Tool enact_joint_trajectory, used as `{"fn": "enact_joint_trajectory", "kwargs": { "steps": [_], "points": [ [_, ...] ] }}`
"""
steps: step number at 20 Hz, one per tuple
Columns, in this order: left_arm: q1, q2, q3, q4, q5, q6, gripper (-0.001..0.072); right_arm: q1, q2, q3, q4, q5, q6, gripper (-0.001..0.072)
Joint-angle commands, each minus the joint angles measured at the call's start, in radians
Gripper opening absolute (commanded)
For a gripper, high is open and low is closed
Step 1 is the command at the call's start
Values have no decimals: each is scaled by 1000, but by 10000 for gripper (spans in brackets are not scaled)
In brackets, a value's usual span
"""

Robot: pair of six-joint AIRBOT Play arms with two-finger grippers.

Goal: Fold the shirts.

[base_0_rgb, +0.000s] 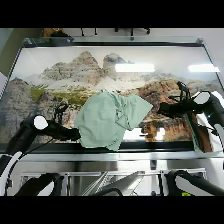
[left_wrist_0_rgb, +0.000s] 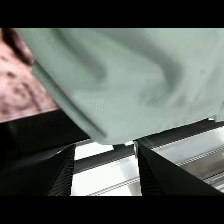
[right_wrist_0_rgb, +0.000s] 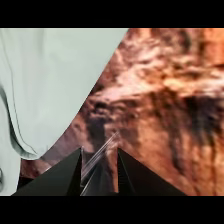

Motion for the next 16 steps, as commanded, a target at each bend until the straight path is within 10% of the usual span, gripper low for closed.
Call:
{"fn": "enact_joint_trajectory", "kwargs": {
  "steps": [1, 4, 9, 10, 11, 12, 14, 16],
  "points": [
    [80, -25, -125, -241, 111, 150, 415, -40, -150, 1, 162, -12, -148, 255],
    [100, -143, -125, -272, 106, 196, 415, -39, -281, 1, 278, -45, -217, 440],
    [98, -291, -77, -330, 87, 263, 413, 6, -410, 2, 475, -131, -337, 431],
    [98, -311, -54, -368, 90, 282, 379, 26, -424, 2, 505, -154, -354, 430],
    [98, -327, -28, -378, 90, 286, 194, 46, -439, 2, 538, -177, -372, 426],
    [98, -341, 2, -373, 86, 288, 42, 64, -451, 2, 578, -187, -396, 323],
    [98, -344, 57, -374, 66, 288, 13, 84, -460, 3, 686, -182, -500, 16],
    [101, -308, 132, -371, 21, 288, 12, 78, -437, 33, 782, -111, -553, 19]
  ]
}}
